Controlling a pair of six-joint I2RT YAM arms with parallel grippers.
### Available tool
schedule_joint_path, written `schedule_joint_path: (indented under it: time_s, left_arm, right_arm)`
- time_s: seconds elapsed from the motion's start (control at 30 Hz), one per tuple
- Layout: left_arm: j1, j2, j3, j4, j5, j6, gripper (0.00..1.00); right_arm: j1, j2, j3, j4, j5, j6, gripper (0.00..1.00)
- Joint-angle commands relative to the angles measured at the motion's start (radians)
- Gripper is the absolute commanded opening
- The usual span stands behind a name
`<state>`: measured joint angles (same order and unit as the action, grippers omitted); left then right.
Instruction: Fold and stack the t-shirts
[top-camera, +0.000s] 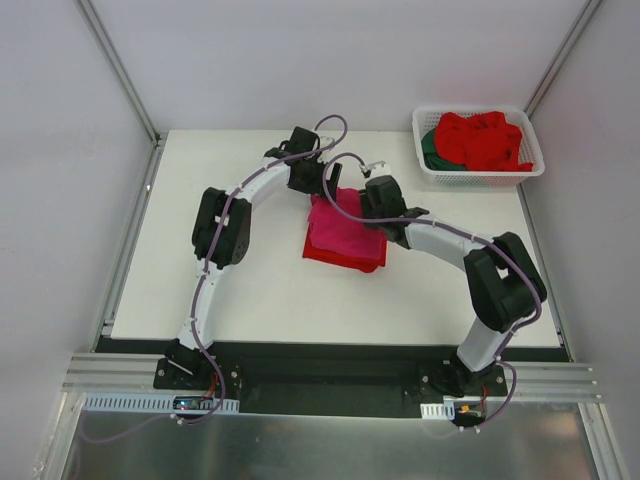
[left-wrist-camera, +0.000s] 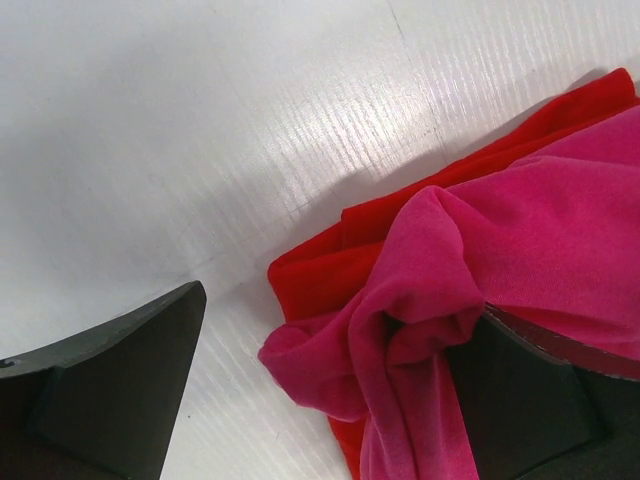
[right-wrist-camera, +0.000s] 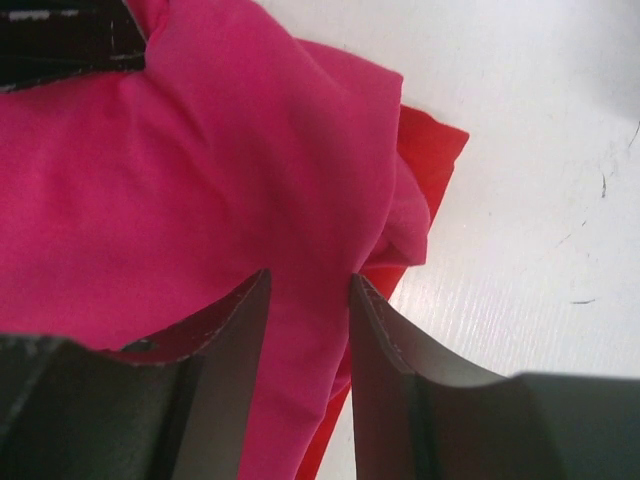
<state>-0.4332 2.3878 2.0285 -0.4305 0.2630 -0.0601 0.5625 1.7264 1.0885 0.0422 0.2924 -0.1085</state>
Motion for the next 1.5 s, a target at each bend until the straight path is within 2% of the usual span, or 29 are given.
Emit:
schedule_joint_path:
  time_s: [0.0,0.23,0.3,0.37,0.5,0.63,0.67,0.77,1.1,1.27,1.47]
  left_arm:
    - [-0.009,-0.096,-0.031,-0.004,-0.077,0.031,0.99]
    - [-0.007,-0.318,-0.148,-0.002,-0.195,0.089,0.99]
    - [-0.009,-0.376,-0.154,-0.002,-0.206,0.101,0.99]
    - [-0.009,-0.401,-0.152,-0.002,-0.22,0.111,0.99]
    - [-0.009,-0.452,-0.177,-0.002,-0.226,0.109,0.99]
    - [-0.009,-0.516,-0.241,-0.002,-0.217,0.065,0.99]
    - [-0.009,-0.535,-0.275,-0.002,-0.214,0.062,0.99]
    - [-0.009,-0.617,-0.345,-0.002,-0.186,-0.006,0.99]
    - [-0.067,-0.95,-0.645,-0.004,-0.185,-0.075,0.99]
    - [-0.09,-1.059,-0.77,-0.002,-0.231,-0.084,1.0]
    - [-0.093,-1.105,-0.833,-0.004,-0.255,-0.087,0.99]
  right_arm:
    - [0.028,-0.086,-0.022,0.054,0.024,-0.011,0.41]
    - [0.065,-0.076,0.011,0.056,0.073,-0.057,0.43]
    - [0.073,-0.068,0.039,0.035,0.093,-0.06,0.47]
    - [0.08,-0.068,0.05,0.035,0.106,-0.068,0.52]
    - [0.088,-0.042,0.074,0.05,0.12,-0.091,0.52]
    - [0.089,0.015,0.105,0.099,0.122,-0.121,0.44]
    - [0.088,0.031,0.116,0.099,0.122,-0.125,0.37]
    - [0.085,0.091,0.166,0.087,0.116,-0.126,0.29]
    - [0.039,0.165,0.225,0.041,0.119,-0.091,0.22]
    - [0.008,0.139,0.211,0.03,0.136,-0.086,0.2]
    - [-0.016,0.196,0.252,-0.021,0.1,-0.059,0.2]
